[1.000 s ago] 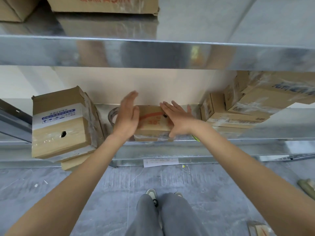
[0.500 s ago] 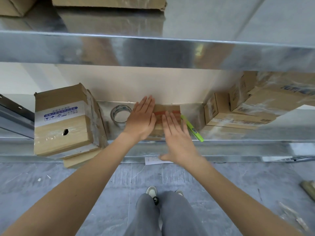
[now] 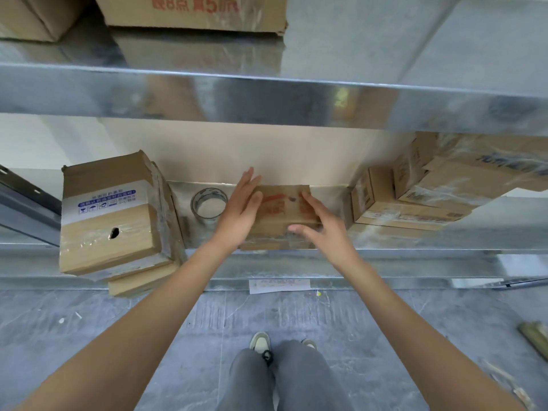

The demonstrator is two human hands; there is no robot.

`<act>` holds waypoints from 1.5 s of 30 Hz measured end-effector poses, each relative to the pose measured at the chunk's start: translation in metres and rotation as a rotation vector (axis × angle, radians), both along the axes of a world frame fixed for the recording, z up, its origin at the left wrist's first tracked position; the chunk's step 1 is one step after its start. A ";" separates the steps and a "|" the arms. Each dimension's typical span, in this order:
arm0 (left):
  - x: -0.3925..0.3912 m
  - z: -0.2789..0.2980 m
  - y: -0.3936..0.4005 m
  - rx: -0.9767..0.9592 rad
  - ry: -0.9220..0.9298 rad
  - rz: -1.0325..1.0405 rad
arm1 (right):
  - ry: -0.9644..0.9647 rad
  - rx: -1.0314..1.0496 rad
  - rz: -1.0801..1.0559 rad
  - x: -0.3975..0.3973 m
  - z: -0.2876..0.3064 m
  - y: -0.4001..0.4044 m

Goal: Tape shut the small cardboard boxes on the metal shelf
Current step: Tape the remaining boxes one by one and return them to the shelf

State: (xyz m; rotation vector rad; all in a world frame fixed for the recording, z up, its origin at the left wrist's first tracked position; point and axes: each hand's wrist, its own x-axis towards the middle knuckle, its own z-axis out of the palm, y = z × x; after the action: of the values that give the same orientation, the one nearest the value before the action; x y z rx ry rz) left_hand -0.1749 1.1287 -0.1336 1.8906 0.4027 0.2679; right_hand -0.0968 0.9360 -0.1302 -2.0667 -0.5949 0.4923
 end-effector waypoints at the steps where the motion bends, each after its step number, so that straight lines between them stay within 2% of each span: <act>1: -0.002 0.001 -0.003 -0.132 -0.056 0.062 | -0.028 -0.007 -0.047 0.003 0.000 0.000; 2: -0.002 0.002 -0.006 -0.224 -0.086 0.114 | -0.075 -0.030 -0.107 0.006 0.001 0.000; 4: 0.001 0.004 -0.012 -0.290 -0.075 0.186 | -0.152 -0.105 -0.217 0.014 0.004 0.005; 7: 0.009 -0.003 -0.019 -0.288 0.084 0.253 | -0.022 -0.265 -0.221 0.022 0.001 0.021; 9: 0.014 -0.010 -0.018 -0.363 0.212 0.301 | 0.006 -0.360 -0.216 0.017 -0.006 0.031; 11: 0.017 -0.015 -0.014 -0.410 0.241 0.323 | -0.248 -0.406 -0.221 0.014 -0.011 0.037; 13: 0.019 -0.017 -0.012 -0.376 0.229 0.318 | -0.532 -0.509 -0.054 0.015 -0.011 0.042; 15: 0.019 -0.020 -0.012 -0.358 0.223 0.306 | -0.532 -0.569 0.150 0.019 -0.012 0.045; 18: 0.020 -0.025 -0.013 -0.387 0.211 0.326 | -0.472 -0.631 0.220 0.016 -0.013 0.045; 25: 0.020 -0.029 -0.012 -0.386 0.203 0.344 | -0.577 -0.545 0.277 -0.073 -0.011 -0.014; 29: 0.021 -0.024 -0.012 -0.405 0.241 0.329 | -0.619 -0.495 0.279 -0.085 -0.015 -0.023; 32: 0.019 -0.021 -0.008 -0.441 0.253 0.292 | -0.479 -0.319 0.133 -0.062 -0.010 -0.027; 35: 0.020 -0.013 -0.007 -0.595 0.263 0.300 | -0.047 -0.101 -0.048 -0.034 -0.003 -0.028; 36: 0.019 -0.007 -0.008 -0.678 0.262 0.322 | 0.010 -0.083 -0.046 -0.027 -0.001 -0.026; 38: 0.016 0.003 -0.008 -0.874 0.215 0.337 | -0.077 -0.127 -0.066 -0.015 0.001 -0.023; 40: 0.009 0.011 -0.007 -1.021 0.128 0.336 | -0.213 -0.136 -0.180 0.000 0.006 -0.018; 42: 0.005 0.014 -0.008 -0.906 0.108 0.276 | -0.207 -0.165 -0.259 0.012 0.012 -0.005; 45: 0.005 0.009 -0.014 -0.512 0.188 0.227 | -0.053 -0.318 -0.192 0.019 0.008 0.019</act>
State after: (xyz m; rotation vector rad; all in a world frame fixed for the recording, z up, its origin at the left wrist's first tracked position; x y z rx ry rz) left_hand -0.1701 1.1146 -0.1246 1.3703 0.7405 0.1193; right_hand -0.0776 0.9549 -0.1219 -2.4166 -0.3594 0.4428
